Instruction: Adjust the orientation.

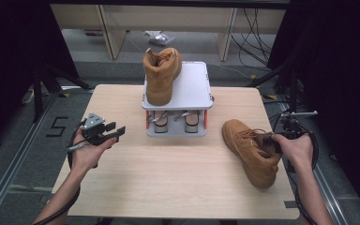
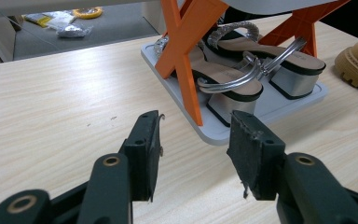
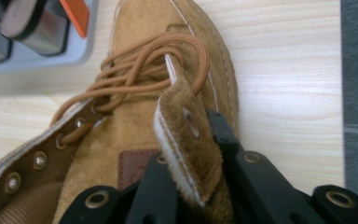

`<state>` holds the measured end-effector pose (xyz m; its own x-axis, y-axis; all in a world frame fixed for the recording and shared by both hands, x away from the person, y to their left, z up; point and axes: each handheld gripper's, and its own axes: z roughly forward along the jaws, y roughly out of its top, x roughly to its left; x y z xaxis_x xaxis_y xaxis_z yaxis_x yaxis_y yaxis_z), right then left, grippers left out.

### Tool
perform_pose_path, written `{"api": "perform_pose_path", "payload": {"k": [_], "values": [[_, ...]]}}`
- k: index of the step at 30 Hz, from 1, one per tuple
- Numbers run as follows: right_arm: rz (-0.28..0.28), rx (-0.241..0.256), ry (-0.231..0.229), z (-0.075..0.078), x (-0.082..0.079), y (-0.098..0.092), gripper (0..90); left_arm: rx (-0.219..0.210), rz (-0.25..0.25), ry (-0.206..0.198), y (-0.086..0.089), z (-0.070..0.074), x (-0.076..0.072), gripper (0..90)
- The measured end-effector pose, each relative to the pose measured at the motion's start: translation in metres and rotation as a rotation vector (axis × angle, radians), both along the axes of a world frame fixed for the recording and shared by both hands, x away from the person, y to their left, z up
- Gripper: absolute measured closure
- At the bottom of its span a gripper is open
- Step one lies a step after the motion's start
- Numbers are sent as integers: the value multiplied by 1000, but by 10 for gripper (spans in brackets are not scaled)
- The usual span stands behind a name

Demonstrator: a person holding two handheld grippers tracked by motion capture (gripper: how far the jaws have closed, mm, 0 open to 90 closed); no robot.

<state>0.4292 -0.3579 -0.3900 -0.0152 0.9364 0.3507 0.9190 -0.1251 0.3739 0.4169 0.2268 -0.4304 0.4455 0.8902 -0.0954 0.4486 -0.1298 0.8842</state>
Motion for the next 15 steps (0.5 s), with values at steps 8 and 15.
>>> {"api": "perform_pose_path", "payload": {"k": [8, 15], "values": [[-34, 58, -13, 9, 3, -1, 847, -10, 1, 3, 0, -4, 4, 529], [-70, 88, -46, 20, 5, 2, 847, -8, -4, 6, -3, -5, 3, 529]]}}
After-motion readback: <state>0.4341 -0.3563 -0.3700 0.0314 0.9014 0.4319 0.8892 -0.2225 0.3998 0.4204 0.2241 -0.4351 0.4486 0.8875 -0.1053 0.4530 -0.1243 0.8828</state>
